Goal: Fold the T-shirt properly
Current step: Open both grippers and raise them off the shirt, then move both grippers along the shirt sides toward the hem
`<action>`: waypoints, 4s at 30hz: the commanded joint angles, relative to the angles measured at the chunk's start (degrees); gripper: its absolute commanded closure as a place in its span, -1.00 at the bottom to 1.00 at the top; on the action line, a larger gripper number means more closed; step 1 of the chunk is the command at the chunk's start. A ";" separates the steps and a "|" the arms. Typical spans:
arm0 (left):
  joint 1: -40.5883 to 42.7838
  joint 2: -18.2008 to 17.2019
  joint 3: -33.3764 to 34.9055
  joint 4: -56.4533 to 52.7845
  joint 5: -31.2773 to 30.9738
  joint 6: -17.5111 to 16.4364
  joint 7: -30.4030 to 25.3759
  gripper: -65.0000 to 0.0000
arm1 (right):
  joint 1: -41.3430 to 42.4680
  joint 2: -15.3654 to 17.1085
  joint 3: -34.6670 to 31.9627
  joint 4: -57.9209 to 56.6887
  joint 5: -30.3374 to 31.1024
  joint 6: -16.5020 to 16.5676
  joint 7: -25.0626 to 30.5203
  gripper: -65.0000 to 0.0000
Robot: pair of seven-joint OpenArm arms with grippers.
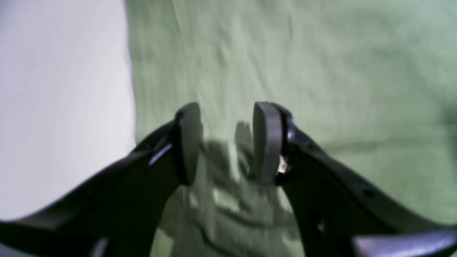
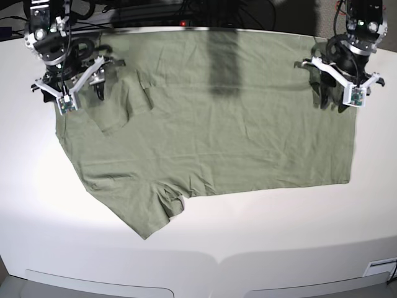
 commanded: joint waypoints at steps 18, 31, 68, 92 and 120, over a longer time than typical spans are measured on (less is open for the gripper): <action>0.07 -0.35 -0.28 1.31 -0.15 0.02 -3.43 0.16 | 1.42 -3.32 0.42 1.16 0.24 -0.28 2.23 -0.25; 0.17 -0.35 -0.26 1.31 -0.17 0.04 -8.00 -0.40 | 1.42 -4.13 0.39 1.16 0.26 -0.26 2.29 -0.46; -20.76 -0.39 -0.26 1.31 -0.15 0.00 -14.99 -0.40 | 33.11 -11.02 0.28 1.14 12.11 -0.09 3.37 -0.46; -43.08 -0.42 -0.26 1.29 -0.15 -0.02 7.34 -0.40 | 45.90 -11.61 -13.27 0.85 6.84 0.02 -5.81 -0.46; -59.54 -11.02 -0.22 -39.26 -3.58 -18.01 8.26 -0.40 | 72.32 -11.63 -14.40 -33.66 5.35 2.32 -25.46 -0.46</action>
